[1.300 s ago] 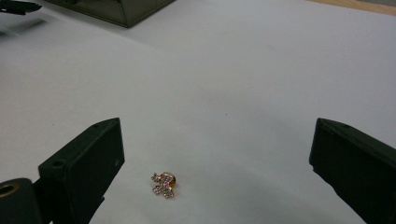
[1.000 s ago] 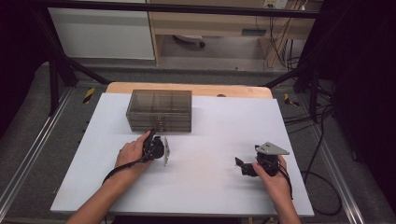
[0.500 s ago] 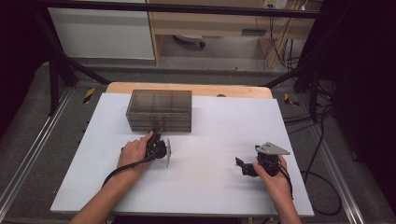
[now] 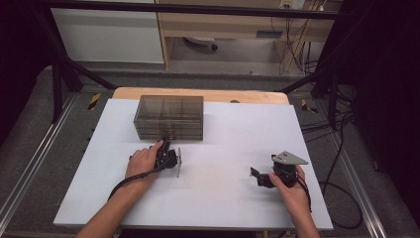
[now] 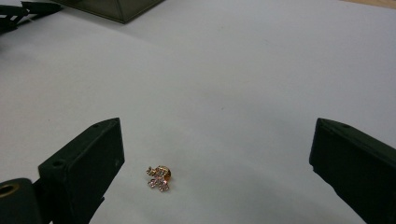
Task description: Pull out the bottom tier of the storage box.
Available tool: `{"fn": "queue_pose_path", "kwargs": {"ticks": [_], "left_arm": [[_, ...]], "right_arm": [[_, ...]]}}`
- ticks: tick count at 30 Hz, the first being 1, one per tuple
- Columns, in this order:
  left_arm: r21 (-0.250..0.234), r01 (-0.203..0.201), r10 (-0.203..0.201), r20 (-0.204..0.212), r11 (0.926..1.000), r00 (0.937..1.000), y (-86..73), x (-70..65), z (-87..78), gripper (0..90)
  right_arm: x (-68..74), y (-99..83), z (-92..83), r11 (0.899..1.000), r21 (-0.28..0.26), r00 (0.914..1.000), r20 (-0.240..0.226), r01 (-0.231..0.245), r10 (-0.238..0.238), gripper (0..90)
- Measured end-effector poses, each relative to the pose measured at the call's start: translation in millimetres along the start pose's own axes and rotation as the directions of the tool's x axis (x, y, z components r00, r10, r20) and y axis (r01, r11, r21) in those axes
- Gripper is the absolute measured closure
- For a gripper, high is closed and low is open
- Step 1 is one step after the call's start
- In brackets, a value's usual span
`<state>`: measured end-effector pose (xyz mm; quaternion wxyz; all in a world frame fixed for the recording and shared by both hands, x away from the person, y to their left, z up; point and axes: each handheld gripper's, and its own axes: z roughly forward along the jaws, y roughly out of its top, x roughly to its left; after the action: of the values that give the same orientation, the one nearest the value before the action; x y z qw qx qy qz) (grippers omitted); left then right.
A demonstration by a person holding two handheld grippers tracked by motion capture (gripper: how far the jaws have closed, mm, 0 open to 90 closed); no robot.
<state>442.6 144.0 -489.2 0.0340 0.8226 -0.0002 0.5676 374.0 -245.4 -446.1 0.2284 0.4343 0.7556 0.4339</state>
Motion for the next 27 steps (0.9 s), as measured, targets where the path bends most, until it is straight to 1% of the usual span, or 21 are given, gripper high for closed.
{"fn": "queue_pose_path", "kwargs": {"ticks": [4, 10, 11, 16, 22, 27], "left_arm": [[0.001, -0.011, 0.011, -0.006, 0.9999, 0.9999, 0.5, -0.7, 0.7, 70.9], [-0.003, -0.013, 0.013, -0.016, 0.9999, 0.9998, 0.8, -1.2, 2.2, 72.3], [0.000, -0.018, 0.018, -0.025, 0.9998, 0.9995, 1.3, -2.1, 2.6, 72.6], [-0.001, -0.022, 0.022, -0.037, 0.9998, 0.9991, 1.2, -2.3, 3.1, 74.5], [0.003, -0.028, 0.028, -0.040, 0.9996, 0.9988, 1.8, -2.6, 3.4, 75.1], [0.008, -0.036, 0.036, -0.052, 0.9993, 0.9980, 2.4, -3.2, 3.6, 77.0]], "right_arm": [[-0.2, -0.1, -0.2, 1.000, 0.001, 1.0000, 0.001, -0.005, 0.005, 3.5], [-0.4, -0.3, 0.2, 1.000, 0.002, 1.0000, 0.001, -0.001, 0.001, 3.5], [-0.2, -0.4, 0.4, 1.000, 0.003, 1.0000, 0.002, -0.001, 0.001, 3.5], [0.1, -0.7, 0.5, 1.000, 0.010, 1.0000, 0.004, 0.002, -0.002, 3.5], [0.3, -0.8, 0.9, 1.000, 0.014, 1.0000, 0.003, 0.005, -0.005, 3.5], [0.1, -1.0, 0.9, 1.000, 0.015, 1.0000, 0.004, 0.006, -0.006, 3.5]]}}
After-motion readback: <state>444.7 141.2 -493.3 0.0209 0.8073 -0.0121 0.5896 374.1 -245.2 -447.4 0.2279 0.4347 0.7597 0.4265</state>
